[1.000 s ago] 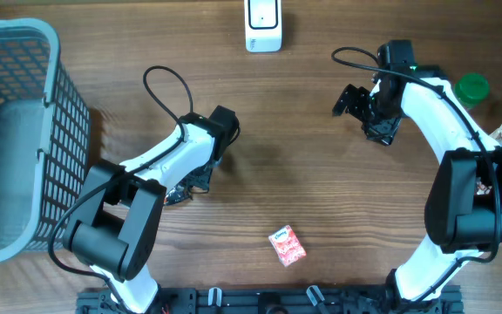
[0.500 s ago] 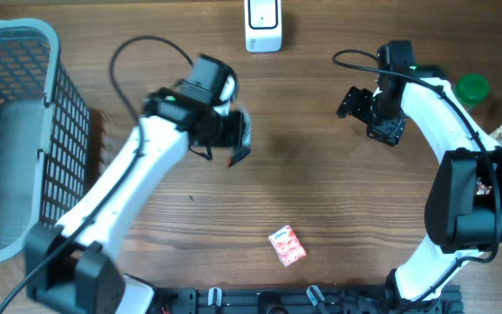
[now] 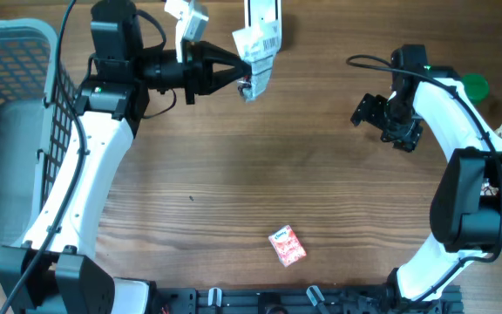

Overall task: Scan the item barcode
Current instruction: 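Lift the package with the left gripper toward the scanner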

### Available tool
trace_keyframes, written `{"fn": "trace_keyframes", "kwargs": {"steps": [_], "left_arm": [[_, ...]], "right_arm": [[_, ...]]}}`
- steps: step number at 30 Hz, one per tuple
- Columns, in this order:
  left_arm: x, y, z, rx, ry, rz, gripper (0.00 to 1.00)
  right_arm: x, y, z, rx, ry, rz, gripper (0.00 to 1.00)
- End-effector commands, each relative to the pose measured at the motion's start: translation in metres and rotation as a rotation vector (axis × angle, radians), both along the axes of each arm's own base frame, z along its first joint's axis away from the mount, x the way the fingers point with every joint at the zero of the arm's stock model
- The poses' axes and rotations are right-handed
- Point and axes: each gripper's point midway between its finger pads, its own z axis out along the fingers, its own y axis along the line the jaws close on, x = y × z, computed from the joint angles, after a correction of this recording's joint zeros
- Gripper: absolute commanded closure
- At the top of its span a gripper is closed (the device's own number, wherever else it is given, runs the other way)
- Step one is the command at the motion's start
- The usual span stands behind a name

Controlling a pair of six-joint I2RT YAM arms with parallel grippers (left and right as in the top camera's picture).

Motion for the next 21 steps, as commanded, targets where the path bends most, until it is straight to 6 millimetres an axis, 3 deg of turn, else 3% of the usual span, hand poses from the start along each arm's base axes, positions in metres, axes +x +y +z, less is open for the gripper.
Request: {"fn": "trace_keyframes", "kwargs": {"steps": [1,4,16,17,19,21], "left_arm": [[-0.033,0.001,0.028,-0.075,-0.233,-0.195,0.96],[-0.033,0.001,0.028,-0.076,-0.242,-0.196,0.96],[-0.032,0.001,0.028,-0.072,-0.193,-0.189,0.96],[-0.021,0.0,0.025,-0.052,-0.169,-0.123,0.96],[0.036,0.004,0.005,0.049,-0.028,0.224,0.96],[0.065,0.012,-0.009,0.116,-0.012,0.417,0.96]], "right_arm": [[-0.005,-0.005,0.012,-0.025,-0.006,0.01,0.01],[-0.014,-0.012,0.011,-0.069,0.032,0.008,0.01],[-0.015,-0.012,0.011,-0.069,0.035,-0.002,0.01],[-0.014,-0.012,0.011,-0.069,0.034,-0.002,0.01],[-0.014,-0.012,0.011,-0.069,0.032,-0.002,0.01],[-0.014,-0.012,0.011,-0.069,0.034,-0.001,0.01]]}}
